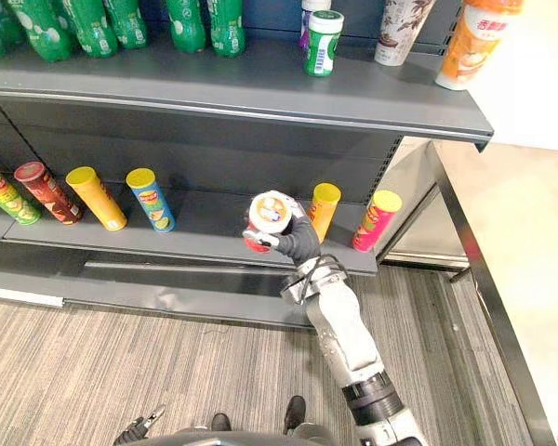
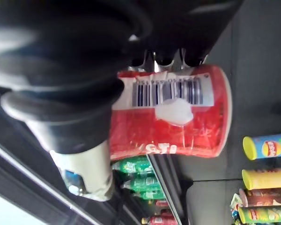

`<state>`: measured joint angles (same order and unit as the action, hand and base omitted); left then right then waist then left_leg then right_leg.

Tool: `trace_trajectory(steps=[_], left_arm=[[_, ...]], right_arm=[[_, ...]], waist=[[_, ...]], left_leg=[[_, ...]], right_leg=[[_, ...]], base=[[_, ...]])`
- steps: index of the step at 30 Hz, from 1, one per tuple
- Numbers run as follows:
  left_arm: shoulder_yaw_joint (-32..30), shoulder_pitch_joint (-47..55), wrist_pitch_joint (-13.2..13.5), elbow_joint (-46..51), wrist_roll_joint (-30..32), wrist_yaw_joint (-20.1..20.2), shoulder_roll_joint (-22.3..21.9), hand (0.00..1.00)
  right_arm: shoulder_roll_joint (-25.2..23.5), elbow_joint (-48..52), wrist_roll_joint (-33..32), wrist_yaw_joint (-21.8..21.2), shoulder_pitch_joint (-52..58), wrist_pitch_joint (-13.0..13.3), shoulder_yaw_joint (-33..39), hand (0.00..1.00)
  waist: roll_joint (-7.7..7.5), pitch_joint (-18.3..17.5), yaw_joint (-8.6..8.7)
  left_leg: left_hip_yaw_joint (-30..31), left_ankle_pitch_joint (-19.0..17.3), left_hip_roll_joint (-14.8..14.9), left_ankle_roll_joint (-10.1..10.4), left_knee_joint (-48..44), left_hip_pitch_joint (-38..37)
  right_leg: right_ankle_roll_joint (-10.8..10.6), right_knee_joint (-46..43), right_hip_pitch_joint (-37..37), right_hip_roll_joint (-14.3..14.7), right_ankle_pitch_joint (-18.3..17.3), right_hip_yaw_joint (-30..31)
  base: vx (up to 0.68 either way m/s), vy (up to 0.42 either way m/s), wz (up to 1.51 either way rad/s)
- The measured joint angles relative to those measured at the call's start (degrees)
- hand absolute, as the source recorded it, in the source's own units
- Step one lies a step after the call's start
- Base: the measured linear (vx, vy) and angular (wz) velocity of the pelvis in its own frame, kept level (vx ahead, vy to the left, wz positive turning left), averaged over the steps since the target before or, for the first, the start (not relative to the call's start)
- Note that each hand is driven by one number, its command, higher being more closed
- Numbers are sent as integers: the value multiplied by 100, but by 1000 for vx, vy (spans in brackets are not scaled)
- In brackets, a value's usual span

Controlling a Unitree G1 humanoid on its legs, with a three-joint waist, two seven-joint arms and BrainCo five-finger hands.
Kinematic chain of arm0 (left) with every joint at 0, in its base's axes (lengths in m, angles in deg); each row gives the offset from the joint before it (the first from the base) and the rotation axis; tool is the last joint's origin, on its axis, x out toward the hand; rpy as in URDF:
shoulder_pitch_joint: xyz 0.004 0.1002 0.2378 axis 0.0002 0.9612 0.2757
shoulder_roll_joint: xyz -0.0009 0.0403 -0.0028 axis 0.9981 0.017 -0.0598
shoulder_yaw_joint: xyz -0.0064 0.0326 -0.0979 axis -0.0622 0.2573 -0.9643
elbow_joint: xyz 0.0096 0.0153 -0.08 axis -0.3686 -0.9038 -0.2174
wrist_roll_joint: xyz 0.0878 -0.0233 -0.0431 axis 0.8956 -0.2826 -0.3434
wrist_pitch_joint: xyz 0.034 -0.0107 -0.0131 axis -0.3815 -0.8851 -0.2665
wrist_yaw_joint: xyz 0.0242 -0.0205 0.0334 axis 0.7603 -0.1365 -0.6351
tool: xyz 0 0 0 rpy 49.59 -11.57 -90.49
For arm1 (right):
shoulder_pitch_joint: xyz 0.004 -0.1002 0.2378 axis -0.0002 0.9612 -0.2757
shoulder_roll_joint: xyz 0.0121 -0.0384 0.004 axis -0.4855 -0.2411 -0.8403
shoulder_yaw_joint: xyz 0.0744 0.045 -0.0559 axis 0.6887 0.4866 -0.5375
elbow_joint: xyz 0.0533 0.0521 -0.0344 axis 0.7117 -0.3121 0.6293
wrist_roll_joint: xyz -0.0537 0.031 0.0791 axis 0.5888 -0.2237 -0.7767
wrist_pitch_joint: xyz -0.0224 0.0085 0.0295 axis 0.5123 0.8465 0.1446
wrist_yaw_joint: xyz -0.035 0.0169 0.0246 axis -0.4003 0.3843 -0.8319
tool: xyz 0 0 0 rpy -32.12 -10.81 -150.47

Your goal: Put the gum and the chips on the shelf.

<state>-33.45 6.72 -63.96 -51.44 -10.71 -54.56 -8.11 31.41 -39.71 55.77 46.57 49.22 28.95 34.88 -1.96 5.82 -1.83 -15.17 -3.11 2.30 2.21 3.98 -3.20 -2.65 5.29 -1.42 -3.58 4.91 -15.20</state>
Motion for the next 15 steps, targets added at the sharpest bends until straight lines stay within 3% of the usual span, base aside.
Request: trace_trajectory(steps=[4, 15], left_arm=[[0, -33, -23, -70, -2, -6, 15, 0], [2, -54, -99, -68, -8, -43, 32, 0]], right_arm=[[107, 9, -209, 11, -627, -9, -144, 100], [379, -97, -247, 447, -2321, -12, -50, 100]], waist=[[-13, -28, -3], [-49, -56, -63]], left_leg=[[-17, 108, 13, 3, 102, -10], [-137, 151, 53, -16, 97, -116]], right_leg=[[106, 42, -36, 46, 116, 20], [131, 73, 24, 105, 140, 167]], base=[[8, -6, -1], [15, -1, -6]])
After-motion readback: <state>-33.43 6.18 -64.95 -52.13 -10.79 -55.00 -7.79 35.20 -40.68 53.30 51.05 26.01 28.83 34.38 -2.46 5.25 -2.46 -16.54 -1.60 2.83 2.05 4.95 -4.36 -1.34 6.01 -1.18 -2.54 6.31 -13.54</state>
